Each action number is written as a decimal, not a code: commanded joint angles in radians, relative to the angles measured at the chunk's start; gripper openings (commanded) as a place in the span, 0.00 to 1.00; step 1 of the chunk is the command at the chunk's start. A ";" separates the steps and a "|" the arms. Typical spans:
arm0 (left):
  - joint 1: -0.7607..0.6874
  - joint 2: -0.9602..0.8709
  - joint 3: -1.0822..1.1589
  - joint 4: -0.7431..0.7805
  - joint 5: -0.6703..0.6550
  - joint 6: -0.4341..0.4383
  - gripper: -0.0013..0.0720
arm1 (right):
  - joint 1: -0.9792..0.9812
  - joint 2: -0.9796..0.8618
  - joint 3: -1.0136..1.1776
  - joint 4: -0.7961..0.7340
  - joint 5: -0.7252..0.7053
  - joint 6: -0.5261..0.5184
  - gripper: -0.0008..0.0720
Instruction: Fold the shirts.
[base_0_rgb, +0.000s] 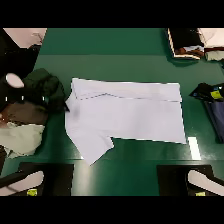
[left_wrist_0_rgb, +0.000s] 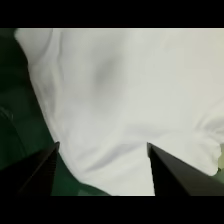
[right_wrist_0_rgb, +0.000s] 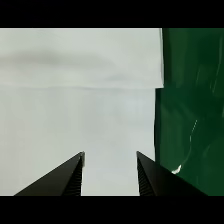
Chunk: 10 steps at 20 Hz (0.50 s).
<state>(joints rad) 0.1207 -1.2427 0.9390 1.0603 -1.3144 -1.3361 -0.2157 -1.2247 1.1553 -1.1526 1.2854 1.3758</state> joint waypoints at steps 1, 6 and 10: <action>0.003 0.192 -0.288 -0.038 -0.010 -0.045 0.90 | -0.032 0.086 -0.072 0.006 -0.032 -0.016 0.53; -0.037 0.259 -0.451 -0.103 0.025 -0.044 0.90 | -0.031 0.085 -0.082 0.010 -0.029 -0.017 0.53; -0.183 0.259 -0.488 -0.129 0.156 -0.082 0.90 | -0.031 0.085 -0.082 0.010 -0.027 -0.016 0.53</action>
<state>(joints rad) 0.0177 -0.9962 0.4950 0.9577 -1.2484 -1.3872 -0.2459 -1.1427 1.0763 -1.1439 1.2591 1.3598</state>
